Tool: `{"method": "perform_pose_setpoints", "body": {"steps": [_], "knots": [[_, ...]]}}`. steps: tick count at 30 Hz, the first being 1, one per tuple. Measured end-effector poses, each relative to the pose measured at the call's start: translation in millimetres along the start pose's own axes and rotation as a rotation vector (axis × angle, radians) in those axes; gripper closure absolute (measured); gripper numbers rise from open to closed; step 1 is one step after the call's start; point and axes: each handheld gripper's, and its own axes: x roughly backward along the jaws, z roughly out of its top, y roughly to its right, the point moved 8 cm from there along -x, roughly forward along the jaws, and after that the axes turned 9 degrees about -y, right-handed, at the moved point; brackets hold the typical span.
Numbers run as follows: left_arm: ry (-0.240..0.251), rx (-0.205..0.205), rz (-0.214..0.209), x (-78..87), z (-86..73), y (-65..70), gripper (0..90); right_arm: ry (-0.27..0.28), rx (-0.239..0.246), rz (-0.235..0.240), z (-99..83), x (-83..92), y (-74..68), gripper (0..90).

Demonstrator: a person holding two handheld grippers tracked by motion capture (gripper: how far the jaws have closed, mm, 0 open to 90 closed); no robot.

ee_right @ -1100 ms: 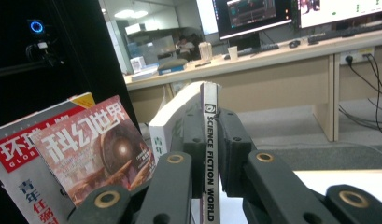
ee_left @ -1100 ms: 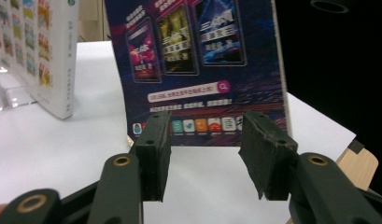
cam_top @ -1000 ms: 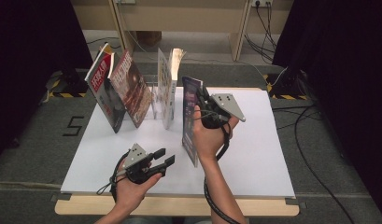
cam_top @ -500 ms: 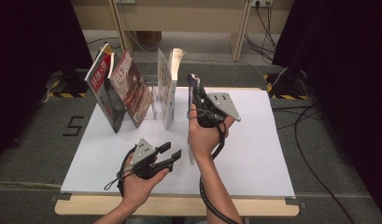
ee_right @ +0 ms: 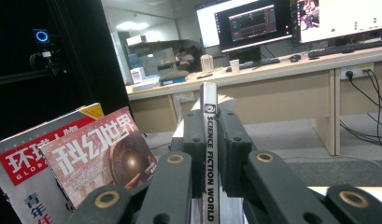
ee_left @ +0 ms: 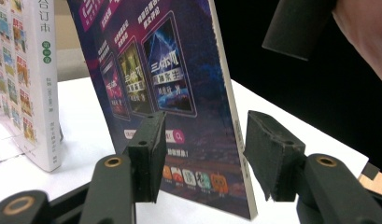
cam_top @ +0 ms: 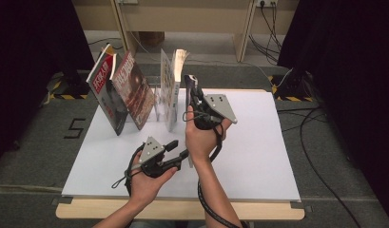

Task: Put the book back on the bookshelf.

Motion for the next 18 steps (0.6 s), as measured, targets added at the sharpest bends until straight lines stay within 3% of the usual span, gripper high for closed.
{"method": "perform_pose_setpoints", "body": {"steps": [11,18], "knots": [[0.018,-0.001,0.006,-10.1,17.3,-0.5,47.0,-0.005,0.004,0.006,-2.8,0.2,-5.9,83.6],[0.014,-0.025,0.023,-16.7,22.3,1.3,47.2,-0.007,0.010,0.003,-4.2,-0.9,-7.8,83.6]]}}
